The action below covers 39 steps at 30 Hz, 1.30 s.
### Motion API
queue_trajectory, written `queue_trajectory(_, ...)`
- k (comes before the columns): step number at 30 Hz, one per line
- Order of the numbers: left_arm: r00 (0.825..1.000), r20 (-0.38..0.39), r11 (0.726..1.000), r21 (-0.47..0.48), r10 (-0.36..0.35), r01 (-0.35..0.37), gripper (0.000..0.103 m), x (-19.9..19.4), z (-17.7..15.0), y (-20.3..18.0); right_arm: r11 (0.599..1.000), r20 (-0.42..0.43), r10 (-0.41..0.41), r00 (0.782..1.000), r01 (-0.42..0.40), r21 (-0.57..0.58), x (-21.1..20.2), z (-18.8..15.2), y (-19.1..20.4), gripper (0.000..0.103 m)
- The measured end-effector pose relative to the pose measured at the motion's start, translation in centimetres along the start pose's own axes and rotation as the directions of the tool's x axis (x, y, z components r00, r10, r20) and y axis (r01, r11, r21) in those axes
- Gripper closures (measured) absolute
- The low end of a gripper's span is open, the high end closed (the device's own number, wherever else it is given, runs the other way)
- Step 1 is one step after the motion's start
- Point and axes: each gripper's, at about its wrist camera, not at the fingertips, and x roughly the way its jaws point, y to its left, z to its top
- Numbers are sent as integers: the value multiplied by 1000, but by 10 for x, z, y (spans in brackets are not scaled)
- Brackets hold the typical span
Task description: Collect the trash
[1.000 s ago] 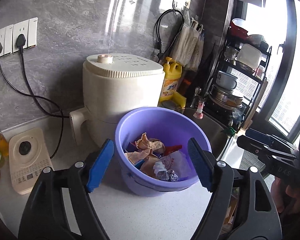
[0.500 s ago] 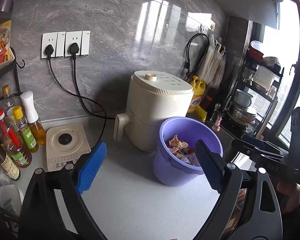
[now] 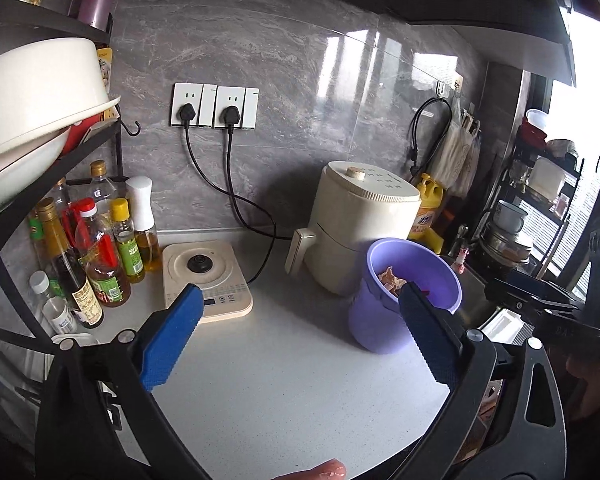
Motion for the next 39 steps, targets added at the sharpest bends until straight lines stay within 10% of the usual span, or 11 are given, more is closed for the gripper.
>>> queue_trajectory(18,997,36,998,29,63,-64,6,-92,-16,20,987,-24,146,989,-148,-70,-30,-6,58,8)
queue_trajectory(39,998,61,999,51,11,-14,6,-101,-15,20,995,10,86,996,-85,-57,-59,-23,62,8)
